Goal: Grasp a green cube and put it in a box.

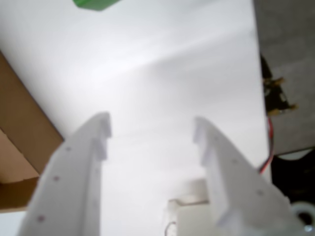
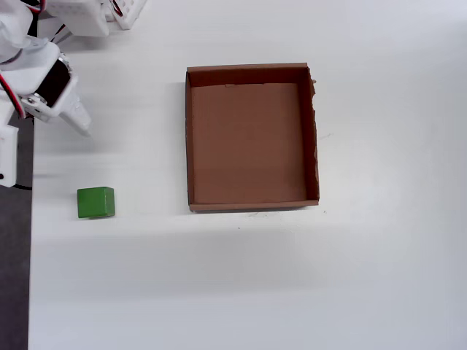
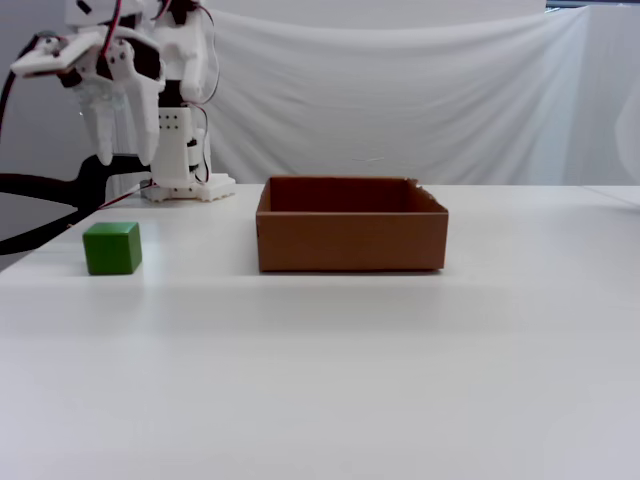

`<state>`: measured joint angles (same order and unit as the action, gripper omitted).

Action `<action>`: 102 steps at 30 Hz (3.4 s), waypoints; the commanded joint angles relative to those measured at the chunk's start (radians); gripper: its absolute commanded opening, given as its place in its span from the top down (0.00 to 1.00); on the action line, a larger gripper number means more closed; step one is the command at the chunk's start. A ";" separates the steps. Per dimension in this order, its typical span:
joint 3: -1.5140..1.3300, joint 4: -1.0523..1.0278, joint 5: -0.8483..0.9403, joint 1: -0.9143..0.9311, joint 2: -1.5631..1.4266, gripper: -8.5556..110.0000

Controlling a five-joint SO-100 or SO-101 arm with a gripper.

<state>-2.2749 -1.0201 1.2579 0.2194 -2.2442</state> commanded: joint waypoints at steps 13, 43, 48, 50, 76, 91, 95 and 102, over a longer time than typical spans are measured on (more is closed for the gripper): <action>0.305 0.012 0.064 -0.018 0.339 0.70; 0.371 0.258 0.202 -0.077 0.594 0.70; 0.383 0.272 0.202 -0.087 0.621 0.70; 0.385 0.276 0.202 -0.092 0.630 0.70; 0.411 0.356 0.210 -0.120 0.718 0.74; 0.393 0.357 0.210 -0.118 0.704 0.78; 0.383 0.353 0.210 -0.120 0.696 0.79; 0.383 0.302 0.199 -0.129 0.630 0.80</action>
<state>-1.9098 -0.6934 1.4465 0.1058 -1.5309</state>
